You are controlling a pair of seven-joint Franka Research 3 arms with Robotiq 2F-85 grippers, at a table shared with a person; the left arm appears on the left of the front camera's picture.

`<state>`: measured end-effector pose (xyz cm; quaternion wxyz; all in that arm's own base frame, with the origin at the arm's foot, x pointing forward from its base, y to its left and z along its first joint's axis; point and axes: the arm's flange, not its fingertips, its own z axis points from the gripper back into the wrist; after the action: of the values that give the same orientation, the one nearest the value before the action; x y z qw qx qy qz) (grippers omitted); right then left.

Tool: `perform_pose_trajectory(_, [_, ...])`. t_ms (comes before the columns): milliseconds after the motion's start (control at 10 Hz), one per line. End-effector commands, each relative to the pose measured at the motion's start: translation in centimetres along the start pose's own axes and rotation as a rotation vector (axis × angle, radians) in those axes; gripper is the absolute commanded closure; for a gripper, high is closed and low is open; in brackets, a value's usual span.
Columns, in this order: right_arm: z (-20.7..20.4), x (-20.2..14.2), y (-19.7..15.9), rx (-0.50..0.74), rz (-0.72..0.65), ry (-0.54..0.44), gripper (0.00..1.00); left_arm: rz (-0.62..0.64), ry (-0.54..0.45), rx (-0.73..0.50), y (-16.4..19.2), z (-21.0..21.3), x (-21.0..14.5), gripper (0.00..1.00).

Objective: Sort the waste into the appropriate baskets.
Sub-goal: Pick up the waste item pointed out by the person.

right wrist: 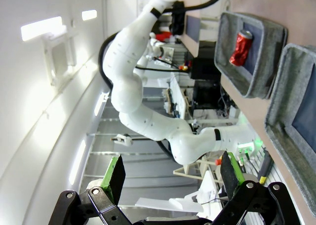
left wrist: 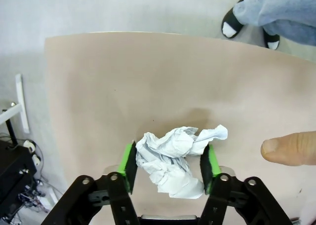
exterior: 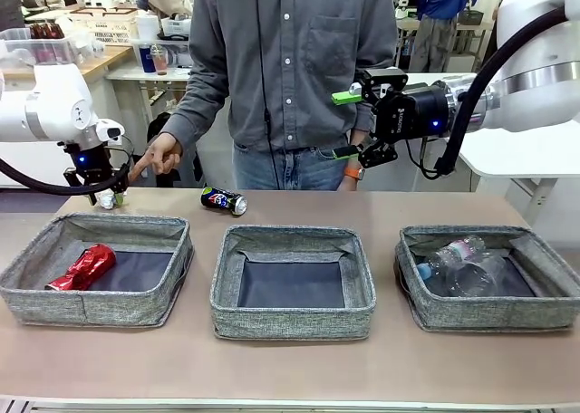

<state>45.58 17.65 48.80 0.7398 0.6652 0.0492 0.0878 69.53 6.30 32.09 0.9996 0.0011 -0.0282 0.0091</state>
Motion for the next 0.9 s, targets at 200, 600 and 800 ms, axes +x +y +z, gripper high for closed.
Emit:
perform_pose_trajectory(200, [-0.17,-0.1,0.04,-0.001,0.015,-0.01,0.0,-0.019,0.008,-0.007,0.5,0.3,0.56,1.0])
perform_pose_trajectory(600, [-0.17,-0.1,0.04,-0.001,0.015,-0.01,0.0,-0.017,0.015,-0.001,0.45,0.29,0.38,1.0])
perform_pose_trajectory(800, [-0.17,-0.1,0.04,-0.001,0.015,-0.01,0.0,0.024,0.032,0.02,0.6,0.78,0.13,1.0])
